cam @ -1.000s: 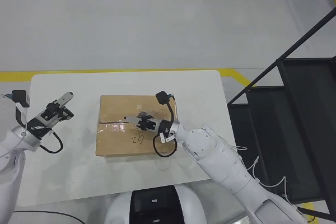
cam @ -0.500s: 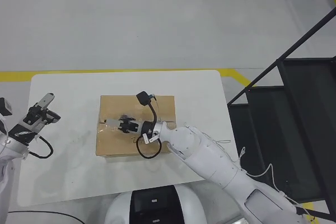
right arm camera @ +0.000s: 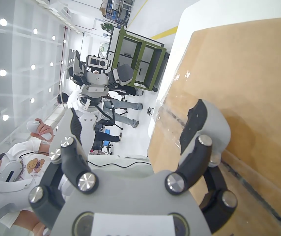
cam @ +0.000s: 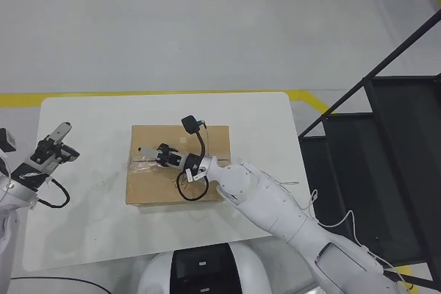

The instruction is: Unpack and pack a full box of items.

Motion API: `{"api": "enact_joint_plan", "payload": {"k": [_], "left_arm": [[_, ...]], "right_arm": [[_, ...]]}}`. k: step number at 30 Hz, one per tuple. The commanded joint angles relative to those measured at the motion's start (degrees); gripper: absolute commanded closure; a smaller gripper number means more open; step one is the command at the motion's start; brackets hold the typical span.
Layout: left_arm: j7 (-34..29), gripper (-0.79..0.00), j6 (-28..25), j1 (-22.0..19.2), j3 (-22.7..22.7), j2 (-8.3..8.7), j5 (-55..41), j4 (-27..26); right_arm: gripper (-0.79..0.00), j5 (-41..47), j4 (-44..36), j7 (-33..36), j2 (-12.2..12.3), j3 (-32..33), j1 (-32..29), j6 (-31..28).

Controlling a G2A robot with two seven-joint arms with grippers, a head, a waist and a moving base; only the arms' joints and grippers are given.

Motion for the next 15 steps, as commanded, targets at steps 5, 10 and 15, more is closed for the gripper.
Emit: {"api": "enact_joint_plan", "payload": {"k": [5, 10, 15], "left_arm": [[1.8, -0.785, 0.7, 0.4, -0.2, -0.14, 0.6, 0.0], [2.4, -0.785, 0.6, 1.3, -0.7, -0.36, 0.0, -0.3], [3.1, -0.785, 0.3, 2.5, -1.8, -0.57, -0.8, -0.6]], "right_arm": [[-0.785, 0.4, -0.9, -0.1, 0.0, 0.3, -0.8, 0.2], [-0.785, 1.5, -3.5, 2.5, 0.7, 2.7, -3.0, 0.4], [-0.785, -0.4, -5.6, 3.9, 1.8, 5.7, -5.6, 3.0]]}}
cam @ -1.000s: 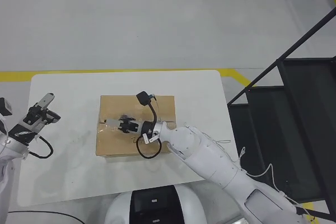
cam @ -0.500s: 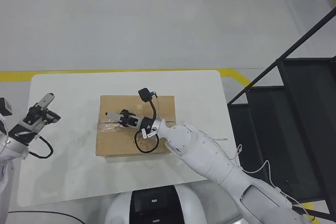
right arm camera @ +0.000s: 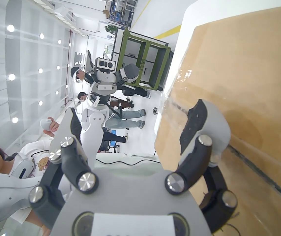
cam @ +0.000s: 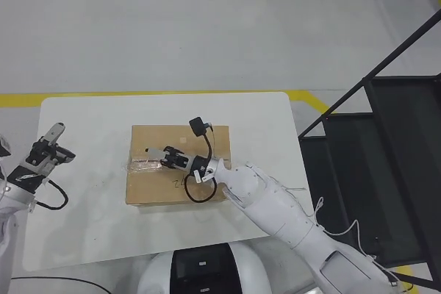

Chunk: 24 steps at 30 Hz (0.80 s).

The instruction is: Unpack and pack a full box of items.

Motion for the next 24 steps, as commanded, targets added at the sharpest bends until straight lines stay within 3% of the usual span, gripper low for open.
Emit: {"api": "enact_joint_plan", "payload": {"k": [1, 5, 9, 24], "left_arm": [[0.3, -0.785, -0.1, 0.6, -0.5, -0.09, -0.2, -0.3], [0.8, -0.785, -0.5, 1.9, -1.7, -0.26, -0.8, -0.8], [0.9, -0.785, -0.6, 2.1, -1.9, -0.29, -0.9, -0.9], [0.9, -0.785, -0.6, 2.1, -1.9, -0.29, -0.9, -0.9]], "right_arm": [[-0.785, -1.3, -0.8, 0.5, 0.4, 1.2, -1.0, 1.5], [-0.785, -4.0, -0.8, 1.7, 0.7, 1.2, -1.6, 3.9], [-0.785, -3.1, 1.4, 2.2, -0.3, -1.2, 0.4, 2.7], [-0.785, 1.9, 17.6, -2.8, -8.4, -13.4, 13.4, -4.5]]}}
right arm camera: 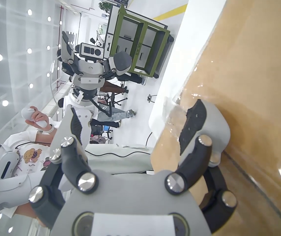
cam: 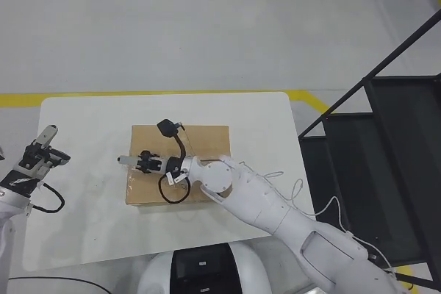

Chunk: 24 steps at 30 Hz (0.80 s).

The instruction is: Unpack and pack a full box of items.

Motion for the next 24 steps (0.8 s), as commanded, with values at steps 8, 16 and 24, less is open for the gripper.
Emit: {"api": "enact_joint_plan", "payload": {"k": [8, 16, 24], "left_arm": [[0.0, -0.785, 0.0, 0.0, 0.0, 0.00, 0.0, 0.0], [0.0, -0.785, 0.0, 0.0, 0.0, 0.00, 0.0, 0.0], [0.0, -0.785, 0.0, 0.0, 0.0, 0.00, 0.0, 0.0]], "right_arm": [[-0.785, 5.1, 4.4, -0.8, -3.8, -1.7, 3.5, -6.6], [-0.785, 1.3, -0.8, -10.6, -0.2, 10.0, -4.2, -14.6], [-0.785, -4.3, -16.6, -22.7, 4.0, 24.6, -21.4, -12.5]]}}
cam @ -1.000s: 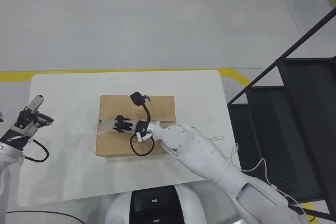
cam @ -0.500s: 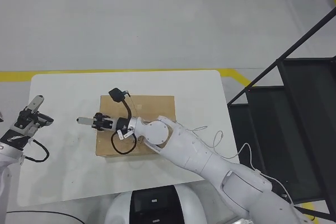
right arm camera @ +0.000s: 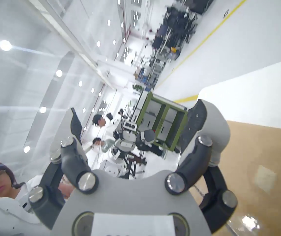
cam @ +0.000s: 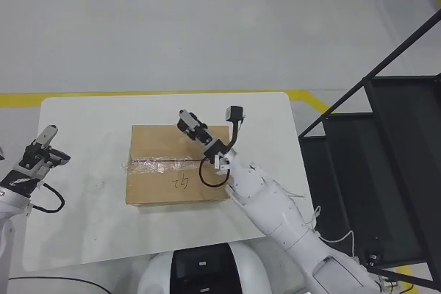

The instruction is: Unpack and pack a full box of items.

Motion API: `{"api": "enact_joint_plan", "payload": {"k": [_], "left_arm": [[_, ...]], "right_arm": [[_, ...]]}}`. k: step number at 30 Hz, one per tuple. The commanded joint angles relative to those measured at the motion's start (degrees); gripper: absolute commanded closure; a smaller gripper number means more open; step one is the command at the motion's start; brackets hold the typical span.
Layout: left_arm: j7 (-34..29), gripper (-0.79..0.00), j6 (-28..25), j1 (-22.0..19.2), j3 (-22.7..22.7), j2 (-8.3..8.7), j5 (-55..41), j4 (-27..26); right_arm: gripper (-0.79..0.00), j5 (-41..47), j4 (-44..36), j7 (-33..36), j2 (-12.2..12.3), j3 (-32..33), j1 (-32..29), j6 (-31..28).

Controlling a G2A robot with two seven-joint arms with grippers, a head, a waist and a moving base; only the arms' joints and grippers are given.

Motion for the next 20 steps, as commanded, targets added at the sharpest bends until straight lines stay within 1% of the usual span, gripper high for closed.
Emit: {"api": "enact_joint_plan", "payload": {"k": [1, 6, 10, 13, 20], "left_arm": [[0.0, -0.785, 0.0, 0.0, 0.0, 0.00, 0.0, 0.0], [0.0, -0.785, 0.0, 0.0, 0.0, 0.00, 0.0, 0.0], [0.0, -0.785, 0.0, 0.0, 0.0, 0.00, 0.0, 0.0], [0.0, -0.785, 0.0, 0.0, 0.0, 0.00, 0.0, 0.0], [0.0, -0.784, 0.0, 0.0, 0.0, 0.00, 0.0, 0.0]], "right_arm": [[-0.785, -0.4, -4.7, -3.6, 0.7, 3.8, -5.1, 1.7], [-0.785, -1.4, -14.1, -8.2, 1.8, 10.0, -14.1, 4.4], [-0.785, 0.0, -18.6, -9.9, 2.2, 12.9, -18.4, 6.1], [-0.785, 0.6, -19.4, -12.6, 2.2, 14.1, -19.8, 7.0], [-0.784, 0.6, -19.4, -12.6, 2.2, 14.1, -19.8, 7.0]]}}
